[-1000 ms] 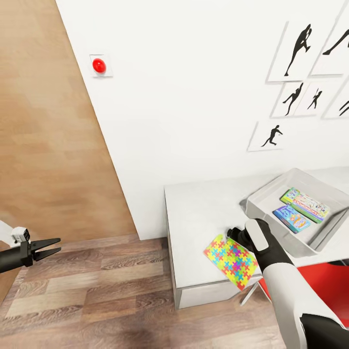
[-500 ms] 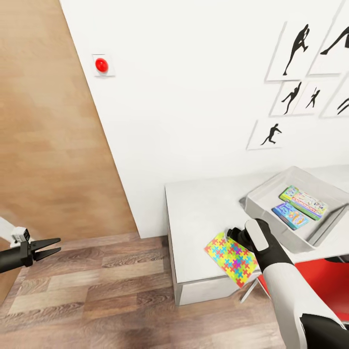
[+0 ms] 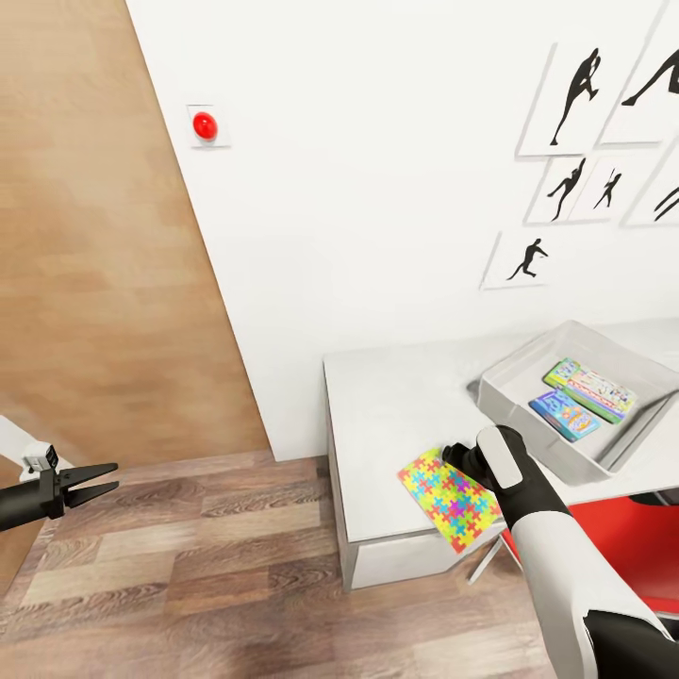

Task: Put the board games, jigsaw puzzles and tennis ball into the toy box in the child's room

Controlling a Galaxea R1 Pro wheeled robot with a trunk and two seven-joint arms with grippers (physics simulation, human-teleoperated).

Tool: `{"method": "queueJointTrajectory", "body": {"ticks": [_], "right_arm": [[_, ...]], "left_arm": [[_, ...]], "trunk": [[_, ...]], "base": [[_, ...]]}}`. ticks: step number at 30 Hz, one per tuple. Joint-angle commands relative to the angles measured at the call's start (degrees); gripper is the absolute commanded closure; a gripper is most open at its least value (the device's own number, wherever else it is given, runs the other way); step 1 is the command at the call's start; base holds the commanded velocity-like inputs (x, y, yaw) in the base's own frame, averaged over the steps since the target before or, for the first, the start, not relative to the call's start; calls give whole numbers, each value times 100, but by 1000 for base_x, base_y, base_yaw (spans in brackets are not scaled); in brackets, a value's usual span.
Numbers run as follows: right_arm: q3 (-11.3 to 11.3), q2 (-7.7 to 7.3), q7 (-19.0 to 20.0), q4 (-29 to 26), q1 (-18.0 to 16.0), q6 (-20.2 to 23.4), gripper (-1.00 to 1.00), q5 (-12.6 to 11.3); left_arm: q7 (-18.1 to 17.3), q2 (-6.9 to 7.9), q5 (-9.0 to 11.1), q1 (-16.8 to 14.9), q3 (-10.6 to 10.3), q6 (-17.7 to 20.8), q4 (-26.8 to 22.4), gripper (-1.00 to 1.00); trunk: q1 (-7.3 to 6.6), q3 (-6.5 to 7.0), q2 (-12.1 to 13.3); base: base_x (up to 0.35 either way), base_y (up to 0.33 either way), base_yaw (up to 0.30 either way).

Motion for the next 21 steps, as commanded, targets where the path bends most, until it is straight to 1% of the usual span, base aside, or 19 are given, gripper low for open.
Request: {"method": "queueJointTrajectory", "body": {"ticks": [1, 10, 21], "right_arm": [[-5, 0, -56, 11, 0, 1, -100, -139], [-5, 0, -56, -3, -1, 1, -100, -139], [-5, 1, -56, -3, 0, 1, -100, -139]], "left_arm": [[-26, 1, -7, -4, -1, 61, 0, -100], [-26, 1, -7, -4, -1, 61, 0, -100], [-26, 1, -5, -4, -1, 61, 0, -100]], "trunk": [[4, -11, -8], [4, 6, -8], [4, 40, -8]], "base": [[-5, 7, 0], [-23, 32, 0], [-1, 80, 0]]}}
